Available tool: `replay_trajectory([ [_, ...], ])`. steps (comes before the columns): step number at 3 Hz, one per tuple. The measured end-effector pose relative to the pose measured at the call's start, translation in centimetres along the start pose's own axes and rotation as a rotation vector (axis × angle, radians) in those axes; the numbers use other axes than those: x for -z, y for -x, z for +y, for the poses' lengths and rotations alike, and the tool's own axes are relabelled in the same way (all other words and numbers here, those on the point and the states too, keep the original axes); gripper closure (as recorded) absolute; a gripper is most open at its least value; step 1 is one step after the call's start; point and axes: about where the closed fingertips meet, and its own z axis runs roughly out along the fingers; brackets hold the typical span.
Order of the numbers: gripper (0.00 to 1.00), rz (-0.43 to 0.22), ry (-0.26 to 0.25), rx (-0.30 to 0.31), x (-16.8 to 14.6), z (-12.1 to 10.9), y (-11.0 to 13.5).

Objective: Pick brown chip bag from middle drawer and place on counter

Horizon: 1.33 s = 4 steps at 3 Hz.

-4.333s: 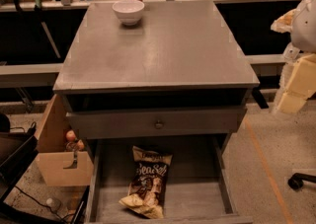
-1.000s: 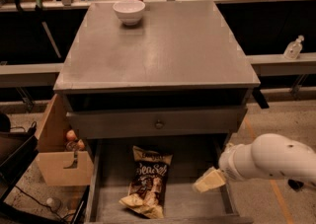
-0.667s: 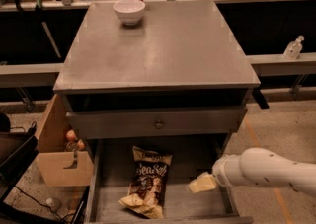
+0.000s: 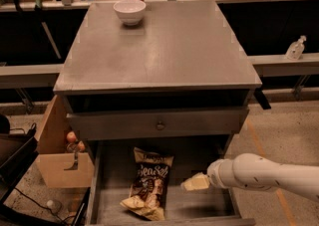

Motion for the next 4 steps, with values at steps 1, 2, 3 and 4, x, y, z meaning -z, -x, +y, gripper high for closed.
replay_trajectory([
  [1,0.0,-0.003,0.022,0.003,-0.2,0.4,0.1],
  [2,0.0,0.0,0.129,-0.013,-2.7,3.2,0.9],
  [3,0.0,0.013,0.242,-0.023,-5.5,6.8,2.3],
  [4,0.0,0.054,0.29,0.001,-9.2,9.9,4.3],
])
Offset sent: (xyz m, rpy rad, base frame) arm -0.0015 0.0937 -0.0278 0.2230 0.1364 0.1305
